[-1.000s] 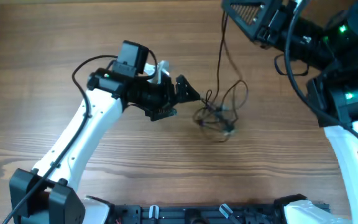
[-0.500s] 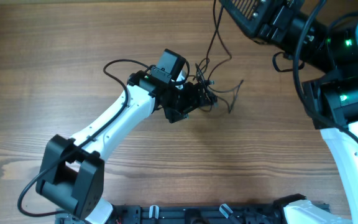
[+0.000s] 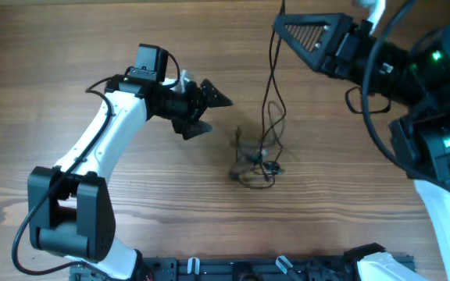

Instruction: Untangle cables

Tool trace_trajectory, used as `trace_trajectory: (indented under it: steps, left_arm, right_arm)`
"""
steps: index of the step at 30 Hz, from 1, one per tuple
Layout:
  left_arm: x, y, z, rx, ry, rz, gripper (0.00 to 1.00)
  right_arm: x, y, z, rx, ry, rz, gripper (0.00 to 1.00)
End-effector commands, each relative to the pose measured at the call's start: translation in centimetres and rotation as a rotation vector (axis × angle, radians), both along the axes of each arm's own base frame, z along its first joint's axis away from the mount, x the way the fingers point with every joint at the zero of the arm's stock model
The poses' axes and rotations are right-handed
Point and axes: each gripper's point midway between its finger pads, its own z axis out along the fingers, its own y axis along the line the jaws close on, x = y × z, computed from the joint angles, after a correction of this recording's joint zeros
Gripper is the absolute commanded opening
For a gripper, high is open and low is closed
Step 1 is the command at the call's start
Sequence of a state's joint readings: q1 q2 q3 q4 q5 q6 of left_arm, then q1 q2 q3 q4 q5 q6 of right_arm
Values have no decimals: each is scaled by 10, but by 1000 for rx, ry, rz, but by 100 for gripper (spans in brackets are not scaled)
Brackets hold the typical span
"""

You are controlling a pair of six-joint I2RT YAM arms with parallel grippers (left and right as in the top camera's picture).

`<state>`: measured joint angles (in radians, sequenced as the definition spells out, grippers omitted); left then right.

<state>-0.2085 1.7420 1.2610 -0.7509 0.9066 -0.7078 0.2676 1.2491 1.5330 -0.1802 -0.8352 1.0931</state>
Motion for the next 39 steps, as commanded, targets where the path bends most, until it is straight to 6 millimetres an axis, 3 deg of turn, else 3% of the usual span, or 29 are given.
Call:
trace_trajectory:
  steps: [1,5,7,10,12,16,21,24,26,27,28,32,35,39]
  left_arm:
    - [-20,-23,32,-233,28,-114,93]
    - [-35,-38,30,-219,96,-141,86]
    - [-39,-44,17,-141,80,-152,83]
    - [-41,-47,-18,103,46,-124,99]
    - [-32,-43,-31,216,52,-38,100]
    - [-28,-47,-29,203,25,-39,100]
    - [-40,-60,-37,273,-10,-80,100]
    - [-37,-57,-43,331,-29,-53,66]
    - [-32,-51,-47,374,-48,-33,37]
    - [-30,-49,-48,389,-54,-26,14]
    - [-30,-49,-48,389,-55,-24,4]
    - [-27,-35,-55,472,-59,6,4]
    - [-25,-21,-61,548,-59,38,4]
    - [-19,26,-72,699,19,178,4]
  right_arm:
    - [2,2,0,-33,-67,7,4]
    - [4,1,1,-42,-94,-10,4]
    - [5,0,1,-40,-91,-17,4]
    - [6,0,2,-28,-77,-21,4]
    - [-1,3,4,-23,-79,20,4]
    - [-2,4,4,-23,-77,30,5]
    - [-1,3,4,-20,-72,24,4]
    - [-2,3,4,-20,-73,27,4]
    - [-3,4,4,-21,-74,31,4]
    - [-3,3,8,-15,-92,31,5]
    - [-6,3,17,7,-123,32,4]
    - [-21,-6,66,117,-243,29,5]
    - [-35,-26,107,143,-341,-26,5]
    - [-52,-63,156,138,-451,-161,5]
